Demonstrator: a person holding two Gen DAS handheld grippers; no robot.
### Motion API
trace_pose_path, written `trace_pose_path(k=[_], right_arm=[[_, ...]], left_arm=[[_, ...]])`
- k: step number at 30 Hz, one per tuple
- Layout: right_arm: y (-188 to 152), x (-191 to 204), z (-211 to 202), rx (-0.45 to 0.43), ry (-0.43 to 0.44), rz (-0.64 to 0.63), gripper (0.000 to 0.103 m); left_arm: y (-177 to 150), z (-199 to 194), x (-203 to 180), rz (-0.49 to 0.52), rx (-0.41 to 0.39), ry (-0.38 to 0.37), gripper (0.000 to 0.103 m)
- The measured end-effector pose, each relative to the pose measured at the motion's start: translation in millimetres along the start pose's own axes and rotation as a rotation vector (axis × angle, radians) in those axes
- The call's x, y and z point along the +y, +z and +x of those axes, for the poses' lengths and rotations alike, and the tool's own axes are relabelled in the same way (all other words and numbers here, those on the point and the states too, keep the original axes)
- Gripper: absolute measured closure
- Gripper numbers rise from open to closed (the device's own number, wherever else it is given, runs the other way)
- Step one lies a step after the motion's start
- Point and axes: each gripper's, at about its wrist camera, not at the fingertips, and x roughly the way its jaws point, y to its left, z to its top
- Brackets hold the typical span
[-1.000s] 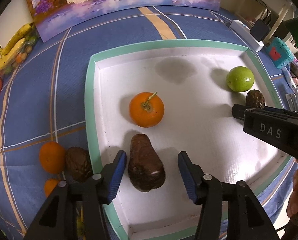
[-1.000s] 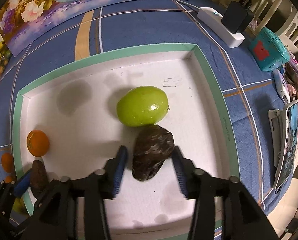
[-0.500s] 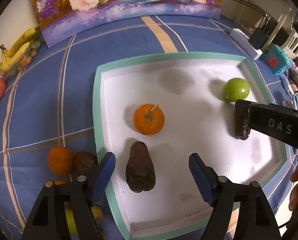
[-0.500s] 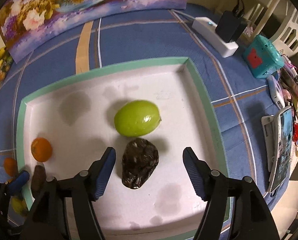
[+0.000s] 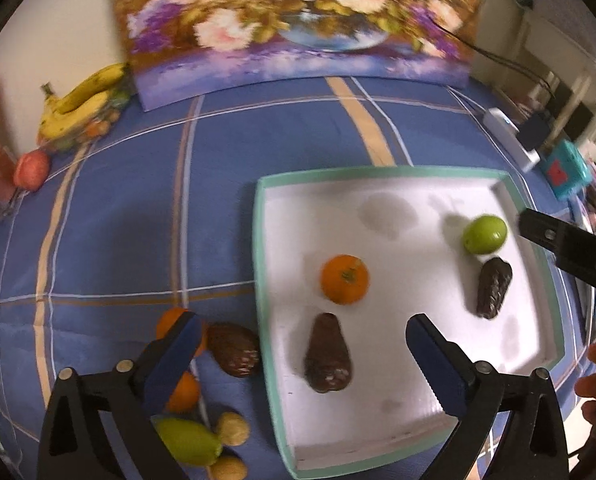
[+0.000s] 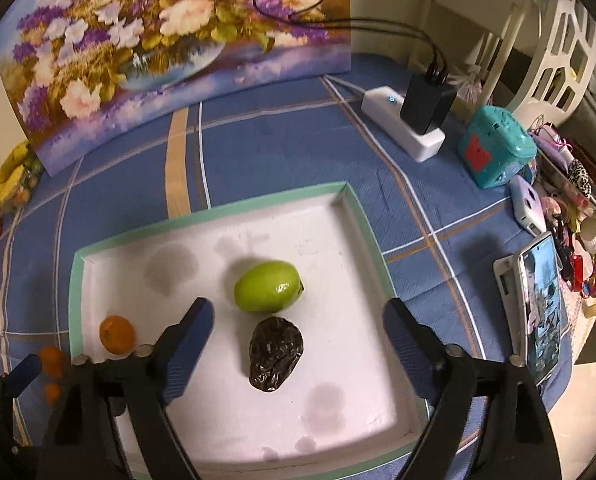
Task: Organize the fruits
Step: 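Move both tools back toward the fruits lying beside the tray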
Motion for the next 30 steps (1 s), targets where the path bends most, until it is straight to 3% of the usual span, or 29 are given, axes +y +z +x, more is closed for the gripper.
trace_pose_path(k=[7,13,21,26,30], right_arm=[[6.7,0.7,-16.9,-0.075,0.031,0.003,0.005],[8.2,5.2,-27.2,-0.133,0.061,0.003,0.005],[5.4,27.7,-36.1,-0.179,0.091,-0.069,0.005],[1.4,53.2,-38.5,-0.151,0.174,-0.117,0.005],[-4.6,80.0,-41.3,-0.131,0.302,-0.167,0.005]], left_arm=[[6.2,-15.6,39.6,-0.106,-0.04,0.024,0.0],[6.7,-35.0,76.1,-0.17,-0.119,0.036,0.0],[-5.7,-55.2,129.5,-0.289,-0.183,0.03,0.0],[-15.4,-59.8,156.2,-0.358,-0.17,0.024,0.0],[-24.9,-68.6,176.6,-0.41,-0.197,0.016,0.0]])
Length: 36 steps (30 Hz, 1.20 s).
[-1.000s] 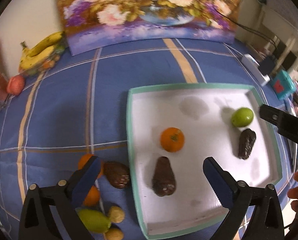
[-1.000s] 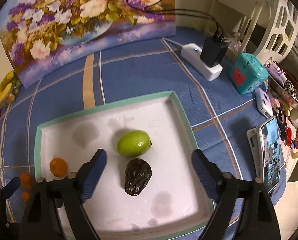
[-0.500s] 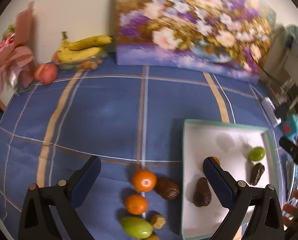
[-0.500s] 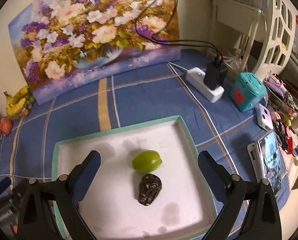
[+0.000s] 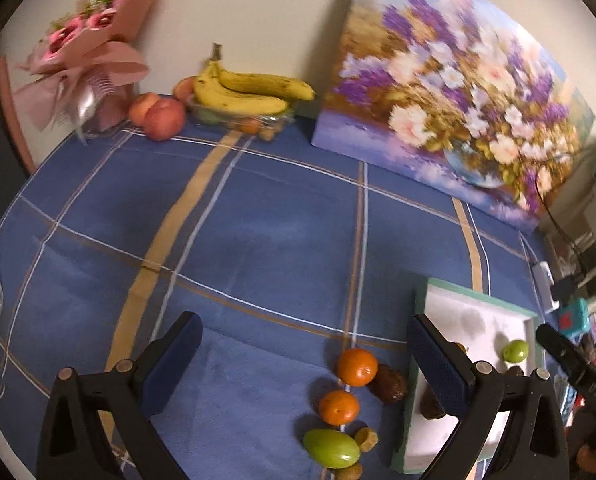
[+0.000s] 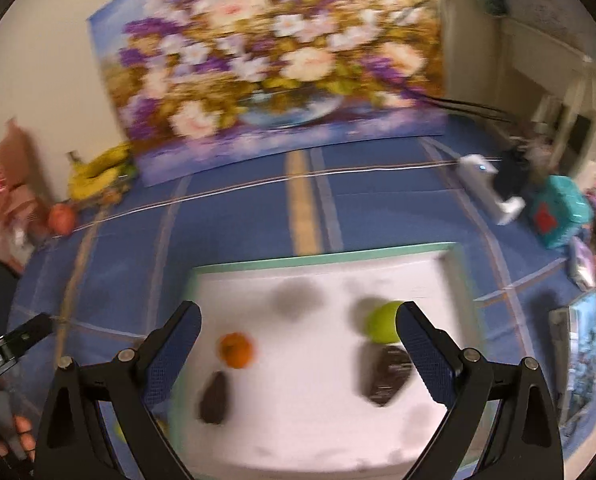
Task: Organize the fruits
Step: 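Move both tools back toward the fruits lying beside the tray, then close the right gripper on a brown date beside the tray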
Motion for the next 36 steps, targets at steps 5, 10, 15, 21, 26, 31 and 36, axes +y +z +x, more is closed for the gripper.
trace_pose_path(k=[5,10,15,21,26,31,36], right_arm=[[-5.1,35.3,6.1,0.014,0.053,-0.066,0.005],[-10.8,63.8,13.7,0.052,0.079,-0.104,0.005],[-18.1,86.8,23.9,0.09,0.069,-0.16,0.005],[-26.8,104.2,37.1,0.135,0.083,-0.208,0.024],[-36.0,118.2,52.5,0.193,0.087,-0.238,0.032],[-44.0,128.4,61.5,0.226,0.1,-0.272,0.042],[-51.6,135.5,67.2,0.254,0.105,-0.309,0.05]], left_arm=[[-0.2,-11.1,23.6,-0.043,-0.028,0.024,0.0],[-3.4,-15.7,40.3,-0.107,-0.025,0.026,0.0],[-5.5,-12.7,46.2,-0.12,-0.013,0.036,0.0],[-13.9,15.8,52.0,-0.136,0.08,0.062,0.0],[-22.4,39.2,58.1,-0.166,0.157,0.068,0.0],[-26.6,50.8,61.7,-0.186,0.194,0.069,0.0],[-30.1,57.9,63.4,-0.204,0.223,0.058,0.0]])
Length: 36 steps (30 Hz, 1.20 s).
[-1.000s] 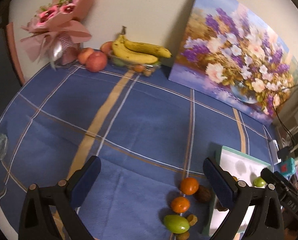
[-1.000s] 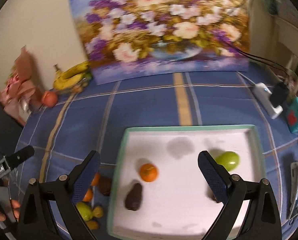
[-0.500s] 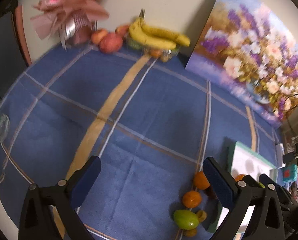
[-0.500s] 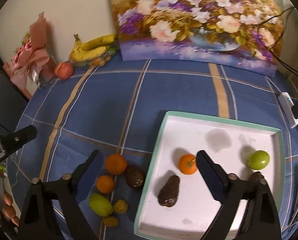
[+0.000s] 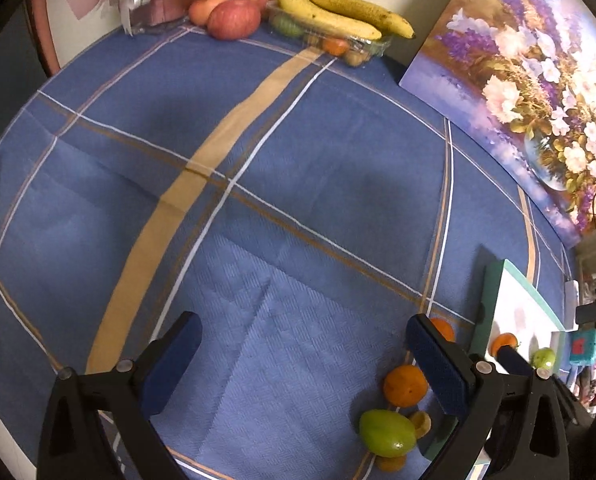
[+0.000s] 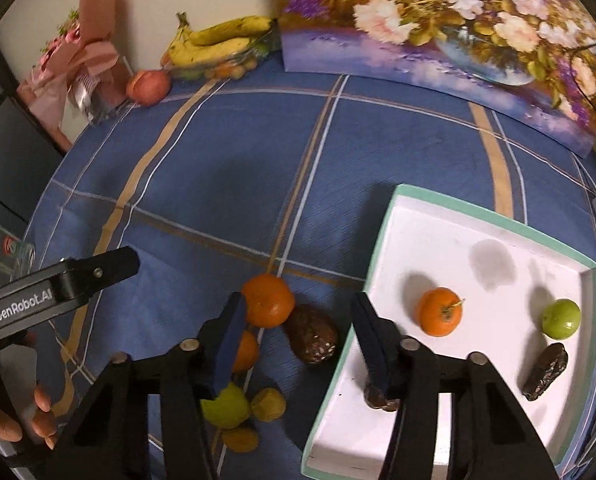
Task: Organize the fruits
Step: 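Close the right gripper on a brown date beside the tray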
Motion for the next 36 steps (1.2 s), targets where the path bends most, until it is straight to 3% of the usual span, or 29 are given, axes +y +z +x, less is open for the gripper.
trace_pose_path(k=[12,23,28,33,35,36], right_arm=[[-9.0,8.1,27.4,0.092,-0.047,-0.068,0.056],[-18.7,30.5,34.9,0.101,-0.172,-0.25,0.057],[-22.4,36.0,37.4,0.098,-0.222,-0.286,0.069],[-24.5,37.9,38.4,0.095,-0.213,-0.282,0.069],[-18.3,28.7,36.0,0.098,-0.152,-0.239,0.069],[-16.2,22.6,31.5,0.09,-0.078,-0.184,0.069]], left_arm=[[-0.1,3.4,-3.4,0.003,0.011,-0.012,0.0],[0.9,3.1,-3.9,0.0,0.012,-0.017,0.0],[1.3,2.6,-3.4,-0.005,0.012,-0.017,0.0],[1.2,2.5,-2.4,-0.009,0.012,-0.019,0.0],[0.9,2.3,-2.6,-0.009,0.012,-0.022,0.0],[1.0,2.2,-2.8,-0.007,0.013,-0.025,0.0]])
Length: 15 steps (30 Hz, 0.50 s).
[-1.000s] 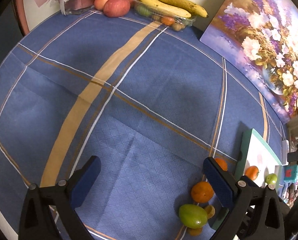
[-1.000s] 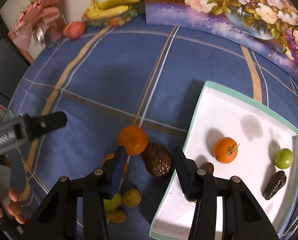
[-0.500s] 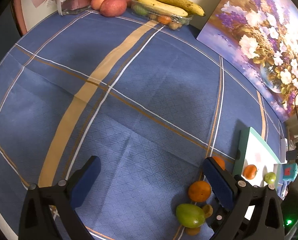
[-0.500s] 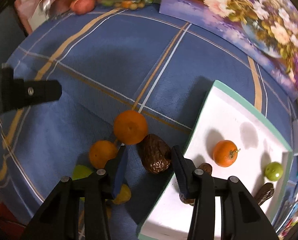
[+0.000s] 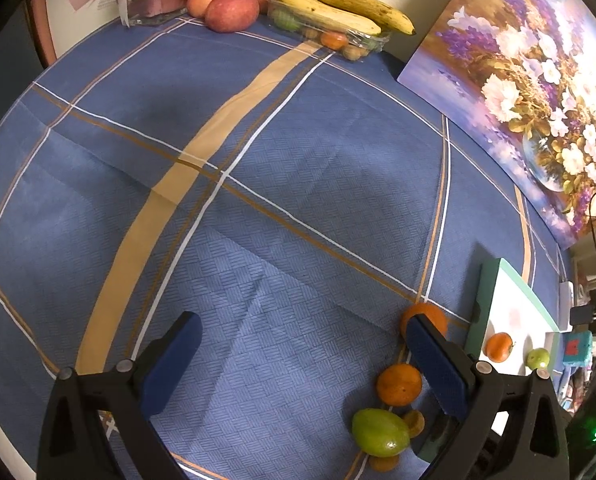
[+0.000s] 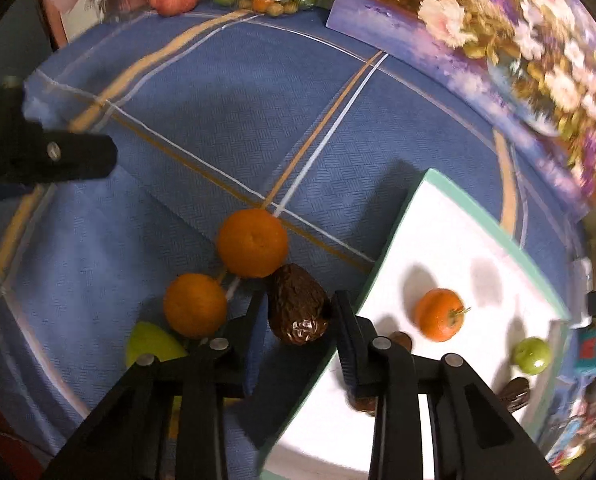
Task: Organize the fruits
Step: 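Close the right gripper on a brown date beside the tray, then close the left gripper on an orange while the right gripper lifts the date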
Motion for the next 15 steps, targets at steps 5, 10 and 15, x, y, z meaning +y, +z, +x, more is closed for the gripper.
trace_pose_path(k=[5,10,15], right_arm=[[2.4,-25.6,-20.5,-0.066,0.17,0.149,0.069],[-0.9,-42.4,-41.1,-0.116,0.183,0.222,0.069],[-2.7,-68.3,-55.1,-0.152,0.151,0.292,0.069]], left_arm=[[-2.2,0.0,-5.8,0.014,0.006,-0.022,0.001],[-8.5,5.1,-18.7,0.05,0.045,-0.062,0.013],[-20.4,13.7,-42.8,0.124,0.106,-0.1,0.022]])
